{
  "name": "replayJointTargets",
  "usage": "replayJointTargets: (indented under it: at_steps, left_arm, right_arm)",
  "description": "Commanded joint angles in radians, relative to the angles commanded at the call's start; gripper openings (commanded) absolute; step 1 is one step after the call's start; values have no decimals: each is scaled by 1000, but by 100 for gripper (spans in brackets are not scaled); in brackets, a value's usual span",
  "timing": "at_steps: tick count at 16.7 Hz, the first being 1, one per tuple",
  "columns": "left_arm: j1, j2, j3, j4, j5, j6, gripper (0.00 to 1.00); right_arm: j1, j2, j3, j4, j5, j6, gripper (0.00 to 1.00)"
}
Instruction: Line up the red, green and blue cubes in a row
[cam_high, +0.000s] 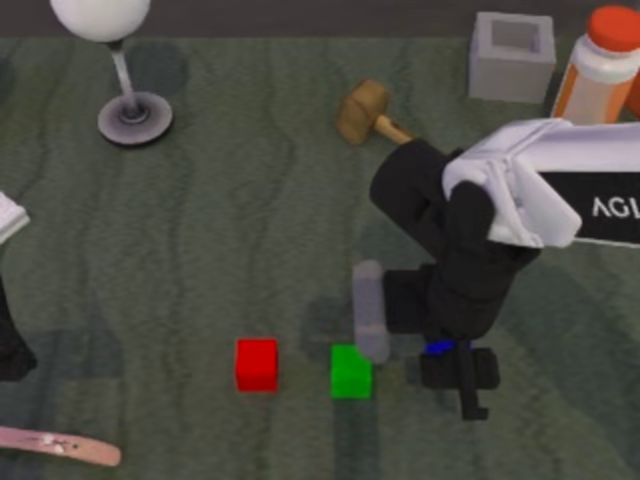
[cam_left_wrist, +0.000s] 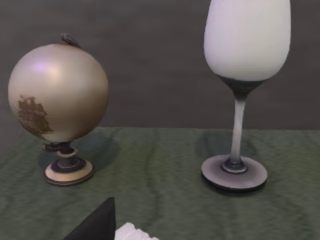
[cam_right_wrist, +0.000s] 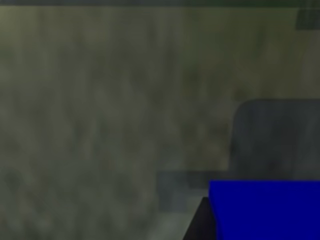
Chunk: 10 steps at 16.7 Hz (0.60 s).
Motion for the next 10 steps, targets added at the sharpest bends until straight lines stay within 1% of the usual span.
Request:
replayJointTargets:
  at_steps: [3, 10]
  left_arm:
    - [0, 0, 0, 0, 0, 0, 100]
    - [0, 0, 0, 0, 0, 0, 100]
  right_arm:
    - [0, 0, 0, 0, 0, 0, 0]
    - [0, 0, 0, 0, 0, 0, 53]
